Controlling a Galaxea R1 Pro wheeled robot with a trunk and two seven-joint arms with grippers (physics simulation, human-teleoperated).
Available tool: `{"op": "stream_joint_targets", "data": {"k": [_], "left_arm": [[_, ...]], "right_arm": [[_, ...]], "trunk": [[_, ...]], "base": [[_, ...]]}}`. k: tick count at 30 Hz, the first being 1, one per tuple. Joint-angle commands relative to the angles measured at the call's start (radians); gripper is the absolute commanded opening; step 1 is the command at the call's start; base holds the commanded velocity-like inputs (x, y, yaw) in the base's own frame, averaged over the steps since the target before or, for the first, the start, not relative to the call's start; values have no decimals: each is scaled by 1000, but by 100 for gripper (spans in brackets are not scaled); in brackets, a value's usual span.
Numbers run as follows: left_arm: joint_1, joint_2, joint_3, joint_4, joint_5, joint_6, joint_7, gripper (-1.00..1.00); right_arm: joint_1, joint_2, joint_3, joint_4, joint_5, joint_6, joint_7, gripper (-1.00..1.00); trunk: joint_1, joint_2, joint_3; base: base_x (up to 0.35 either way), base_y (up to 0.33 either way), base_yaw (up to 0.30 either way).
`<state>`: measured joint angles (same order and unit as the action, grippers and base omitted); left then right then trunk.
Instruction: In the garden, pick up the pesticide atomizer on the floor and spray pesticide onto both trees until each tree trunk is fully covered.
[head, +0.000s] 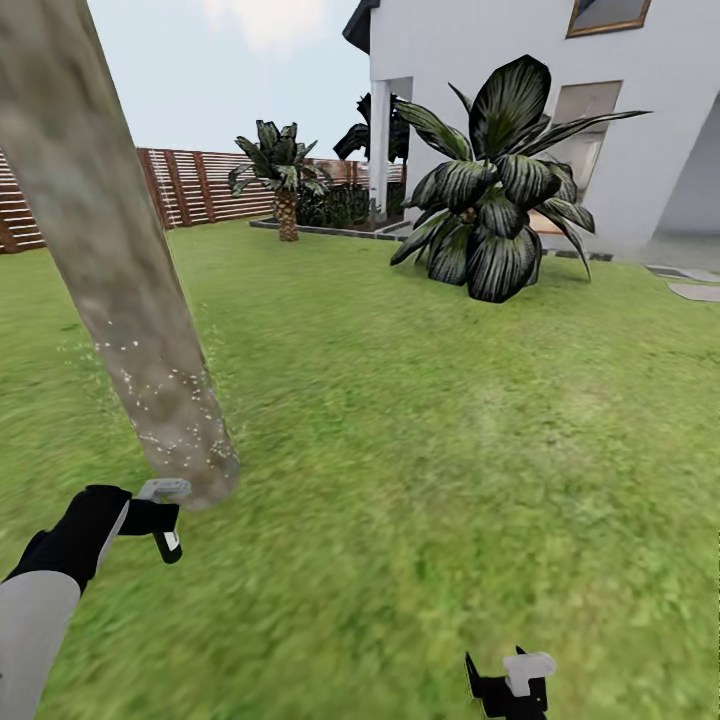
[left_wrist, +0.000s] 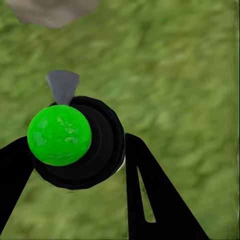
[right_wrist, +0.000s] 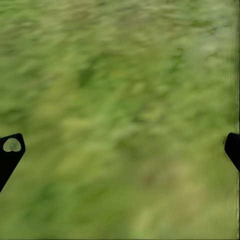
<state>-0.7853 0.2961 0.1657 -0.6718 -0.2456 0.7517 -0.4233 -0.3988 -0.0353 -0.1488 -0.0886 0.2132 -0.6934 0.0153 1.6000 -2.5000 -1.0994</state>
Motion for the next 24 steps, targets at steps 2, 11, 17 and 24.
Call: {"op": "stream_joint_targets", "data": {"k": [2,11,17,24], "left_arm": [[0,0,0,0,0,0,0,-100],[0,0,0,0,0,0,0,-100],[0,-1,0,0,0,-2,0,-100],[1,-33,-1,33,-1,-9,3,-100]], "right_arm": [[0,0,0,1,0,0,0,100],[0,0,0,1,0,0,0,100],[0,0,0,1,0,0,0,100],[0,0,0,0,-1,-1,-1,100]], "trunk": [[0,0,0],[0,0,0],[0,0,0],[0,0,0]], "base": [[146,-269,91],[146,-268,251],[146,-269,278],[121,-173,278]]}}
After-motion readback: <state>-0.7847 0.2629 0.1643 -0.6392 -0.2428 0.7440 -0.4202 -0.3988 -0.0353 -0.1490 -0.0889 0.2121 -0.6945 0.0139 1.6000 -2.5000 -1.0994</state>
